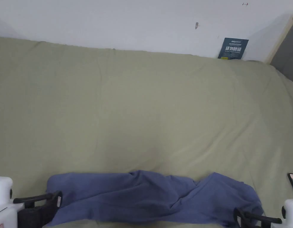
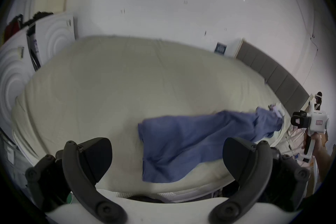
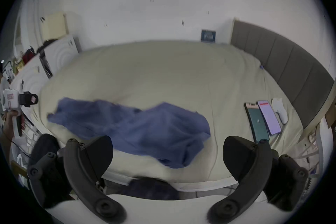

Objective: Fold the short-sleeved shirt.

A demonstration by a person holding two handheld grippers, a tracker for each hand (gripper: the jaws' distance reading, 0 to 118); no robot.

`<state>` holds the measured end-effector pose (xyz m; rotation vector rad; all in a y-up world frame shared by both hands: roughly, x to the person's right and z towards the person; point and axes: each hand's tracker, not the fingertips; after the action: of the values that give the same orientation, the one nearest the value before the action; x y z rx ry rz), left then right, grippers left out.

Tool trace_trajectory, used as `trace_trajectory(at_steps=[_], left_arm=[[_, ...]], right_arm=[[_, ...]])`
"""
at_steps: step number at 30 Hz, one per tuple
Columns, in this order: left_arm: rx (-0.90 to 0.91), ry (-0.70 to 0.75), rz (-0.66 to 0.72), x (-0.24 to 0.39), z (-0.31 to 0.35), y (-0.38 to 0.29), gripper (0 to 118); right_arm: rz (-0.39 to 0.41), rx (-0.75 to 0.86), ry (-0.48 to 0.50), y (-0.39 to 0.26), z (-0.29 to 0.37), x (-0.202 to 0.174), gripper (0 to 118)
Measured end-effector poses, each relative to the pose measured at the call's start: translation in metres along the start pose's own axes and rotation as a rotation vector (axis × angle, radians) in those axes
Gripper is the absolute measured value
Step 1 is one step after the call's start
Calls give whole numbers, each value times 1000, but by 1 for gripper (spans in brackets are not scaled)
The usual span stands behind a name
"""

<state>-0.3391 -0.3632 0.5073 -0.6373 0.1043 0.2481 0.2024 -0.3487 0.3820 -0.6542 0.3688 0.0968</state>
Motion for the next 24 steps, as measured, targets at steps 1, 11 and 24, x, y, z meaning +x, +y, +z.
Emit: trace_trajectory(at_steps=[1, 11, 24], left_arm=[[45, 6, -3, 5, 17, 0, 118], [46, 58, 61, -1, 39, -17, 0], [-470, -581, 800, -151, -151, -39, 118]], right_arm=[[-6, 28, 10, 2, 12, -8, 118], [-89, 133, 117, 1, 48, -87, 0], [-193, 48, 82, 12, 36, -93, 0]])
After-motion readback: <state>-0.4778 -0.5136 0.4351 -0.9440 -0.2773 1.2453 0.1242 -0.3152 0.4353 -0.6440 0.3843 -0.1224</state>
